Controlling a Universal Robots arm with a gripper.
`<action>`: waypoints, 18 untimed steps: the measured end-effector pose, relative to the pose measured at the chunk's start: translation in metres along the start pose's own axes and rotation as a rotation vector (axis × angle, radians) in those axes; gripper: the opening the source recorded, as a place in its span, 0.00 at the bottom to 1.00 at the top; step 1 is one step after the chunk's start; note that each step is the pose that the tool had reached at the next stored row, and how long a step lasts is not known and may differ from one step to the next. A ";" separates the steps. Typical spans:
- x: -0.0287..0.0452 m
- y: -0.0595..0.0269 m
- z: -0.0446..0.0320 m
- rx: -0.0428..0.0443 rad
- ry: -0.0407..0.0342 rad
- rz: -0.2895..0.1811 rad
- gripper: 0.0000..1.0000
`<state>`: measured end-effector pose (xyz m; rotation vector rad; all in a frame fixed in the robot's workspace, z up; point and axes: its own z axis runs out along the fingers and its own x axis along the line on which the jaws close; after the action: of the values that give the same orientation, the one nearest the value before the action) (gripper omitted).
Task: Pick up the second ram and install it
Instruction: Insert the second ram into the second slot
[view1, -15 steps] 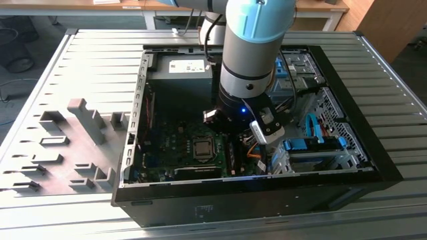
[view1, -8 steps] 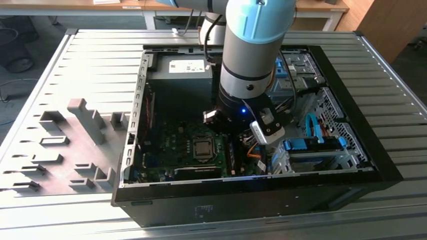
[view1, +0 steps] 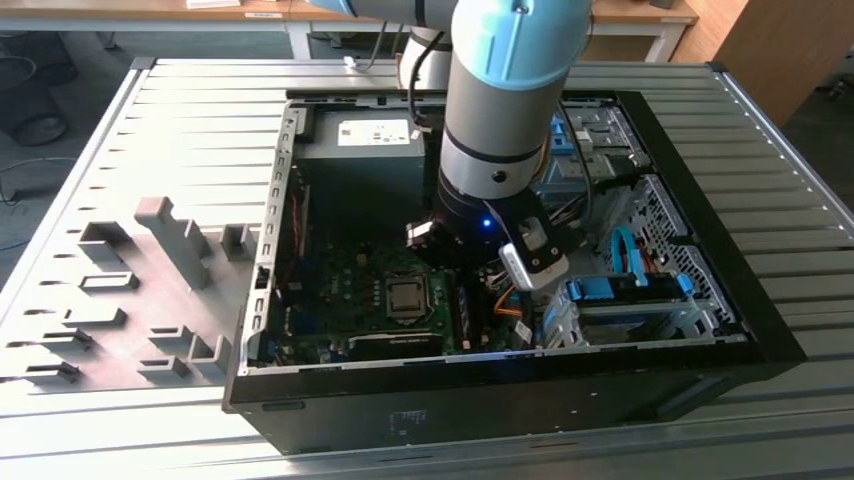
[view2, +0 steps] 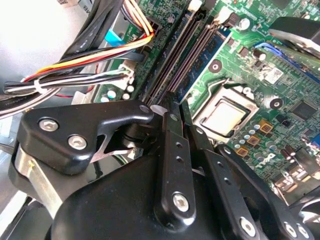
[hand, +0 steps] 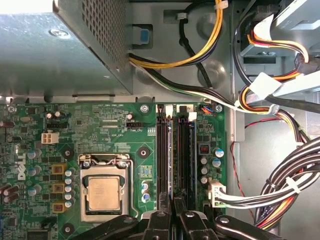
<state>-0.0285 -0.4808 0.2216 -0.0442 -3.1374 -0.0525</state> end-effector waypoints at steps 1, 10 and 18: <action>0.0000 0.0000 0.0001 0.0001 0.0000 0.001 0.14; 0.0002 0.0012 0.0021 0.0000 -0.0001 0.000 0.14; 0.0003 0.0016 0.0045 0.0002 0.0001 -0.001 0.14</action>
<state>-0.0287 -0.4790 0.2172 -0.0432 -3.1374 -0.0522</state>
